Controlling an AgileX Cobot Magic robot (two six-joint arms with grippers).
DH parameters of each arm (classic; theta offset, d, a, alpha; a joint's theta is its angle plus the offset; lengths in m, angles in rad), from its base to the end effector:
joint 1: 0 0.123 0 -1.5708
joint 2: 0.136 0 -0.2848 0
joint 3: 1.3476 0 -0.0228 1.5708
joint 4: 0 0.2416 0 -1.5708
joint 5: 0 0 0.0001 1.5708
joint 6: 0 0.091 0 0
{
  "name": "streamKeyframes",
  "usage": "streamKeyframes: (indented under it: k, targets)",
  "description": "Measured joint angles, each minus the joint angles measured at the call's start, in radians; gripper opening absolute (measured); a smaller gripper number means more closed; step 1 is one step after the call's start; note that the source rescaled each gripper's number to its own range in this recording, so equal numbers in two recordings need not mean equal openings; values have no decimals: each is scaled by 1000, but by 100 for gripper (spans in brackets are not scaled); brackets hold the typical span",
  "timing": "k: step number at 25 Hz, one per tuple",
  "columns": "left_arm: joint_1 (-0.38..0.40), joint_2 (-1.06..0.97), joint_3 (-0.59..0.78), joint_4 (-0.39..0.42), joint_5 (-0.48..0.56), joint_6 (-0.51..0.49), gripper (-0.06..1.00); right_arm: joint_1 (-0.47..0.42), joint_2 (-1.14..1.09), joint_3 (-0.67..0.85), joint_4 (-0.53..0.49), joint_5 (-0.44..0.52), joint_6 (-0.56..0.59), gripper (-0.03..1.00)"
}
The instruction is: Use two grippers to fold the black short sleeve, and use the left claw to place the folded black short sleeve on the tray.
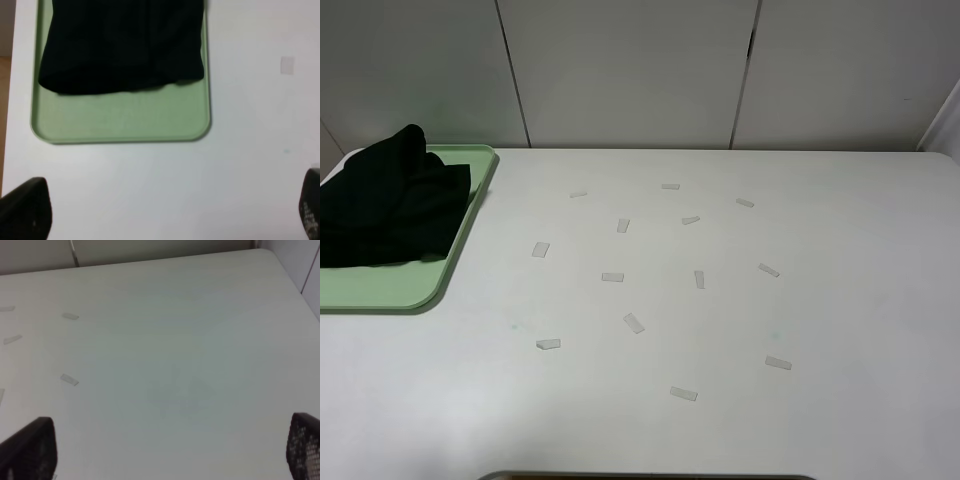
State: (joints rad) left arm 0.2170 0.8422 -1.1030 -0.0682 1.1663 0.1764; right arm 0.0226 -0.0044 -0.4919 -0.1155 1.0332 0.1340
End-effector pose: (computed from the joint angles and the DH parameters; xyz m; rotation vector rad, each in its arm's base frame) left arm 0.1207 0.0208 0.3967 -0.0510 2.3879 0.0985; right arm -0.0114 -0.0093 0.2733 0.1154 2.0121 -0.0382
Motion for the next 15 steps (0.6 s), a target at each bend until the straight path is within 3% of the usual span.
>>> streamKeyframes:
  k: [9,15]
  targets:
    - [0,-348,276,-43,0,2,100,0,0,0,0,0,0,100]
    - [0,-565,389,-91,0,38,100,0,0,0,0,0,0,100]
